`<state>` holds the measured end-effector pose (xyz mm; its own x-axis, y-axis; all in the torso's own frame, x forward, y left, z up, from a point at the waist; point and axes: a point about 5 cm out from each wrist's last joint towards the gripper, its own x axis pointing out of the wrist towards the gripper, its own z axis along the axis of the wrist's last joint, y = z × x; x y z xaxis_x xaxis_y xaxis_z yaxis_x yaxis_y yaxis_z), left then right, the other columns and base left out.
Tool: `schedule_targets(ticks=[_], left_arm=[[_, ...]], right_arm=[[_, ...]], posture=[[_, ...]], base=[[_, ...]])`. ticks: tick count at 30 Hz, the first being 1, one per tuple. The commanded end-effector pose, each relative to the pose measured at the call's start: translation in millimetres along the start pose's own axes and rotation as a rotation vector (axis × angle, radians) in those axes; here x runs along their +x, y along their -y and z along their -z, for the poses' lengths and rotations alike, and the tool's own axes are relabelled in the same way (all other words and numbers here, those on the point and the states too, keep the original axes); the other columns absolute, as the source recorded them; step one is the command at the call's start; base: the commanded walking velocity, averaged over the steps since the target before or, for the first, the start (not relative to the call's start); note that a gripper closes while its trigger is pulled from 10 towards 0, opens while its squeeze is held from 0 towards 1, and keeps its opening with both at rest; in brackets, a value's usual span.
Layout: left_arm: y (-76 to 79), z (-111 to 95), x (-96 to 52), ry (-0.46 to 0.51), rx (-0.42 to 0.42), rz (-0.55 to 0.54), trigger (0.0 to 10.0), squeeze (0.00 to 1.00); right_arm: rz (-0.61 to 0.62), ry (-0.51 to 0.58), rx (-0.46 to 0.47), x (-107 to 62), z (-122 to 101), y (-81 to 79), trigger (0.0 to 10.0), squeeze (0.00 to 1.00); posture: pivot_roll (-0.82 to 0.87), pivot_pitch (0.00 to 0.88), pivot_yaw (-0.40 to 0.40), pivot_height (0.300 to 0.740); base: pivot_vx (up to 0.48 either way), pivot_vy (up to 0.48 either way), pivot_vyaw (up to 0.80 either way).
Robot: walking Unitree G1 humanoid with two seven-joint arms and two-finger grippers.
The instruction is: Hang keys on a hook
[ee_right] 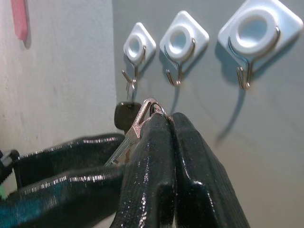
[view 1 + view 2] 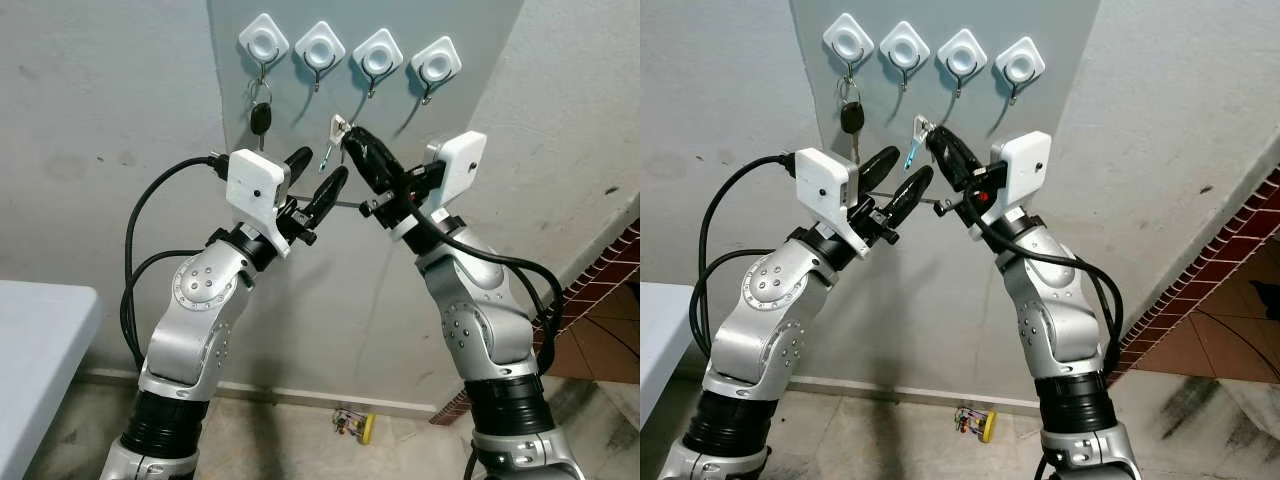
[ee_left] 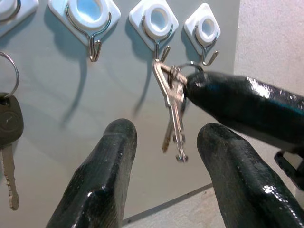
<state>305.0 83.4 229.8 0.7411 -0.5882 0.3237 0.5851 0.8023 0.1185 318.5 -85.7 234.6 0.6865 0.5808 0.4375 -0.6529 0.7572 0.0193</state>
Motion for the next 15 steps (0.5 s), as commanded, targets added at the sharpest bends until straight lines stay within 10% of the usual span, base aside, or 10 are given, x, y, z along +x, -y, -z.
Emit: schedule_targets(ticks=[1, 15], left_arm=[[2.3, -1.0, 3.9, -0.01, 0.016, 0.026, 10.0, 0.0], [3.5, 9.1, 3.6, -0.071, 0.03, 0.054, 10.0, 0.0]], right_arm=[[-0.024, 0.002, -0.02, -0.7, -3.2, -2.9, 10.0, 0.0], [-0.035, 0.022, -0.024, -0.6, -8.4, -4.4, 10.0, 0.0]], posture=[[-0.1, 0.043, -0.054, 0.74], [-0.12, 0.046, -0.044, 0.74]], base=[[0.0, 0.0, 0.0], [0.0, 0.0, 0.0]])
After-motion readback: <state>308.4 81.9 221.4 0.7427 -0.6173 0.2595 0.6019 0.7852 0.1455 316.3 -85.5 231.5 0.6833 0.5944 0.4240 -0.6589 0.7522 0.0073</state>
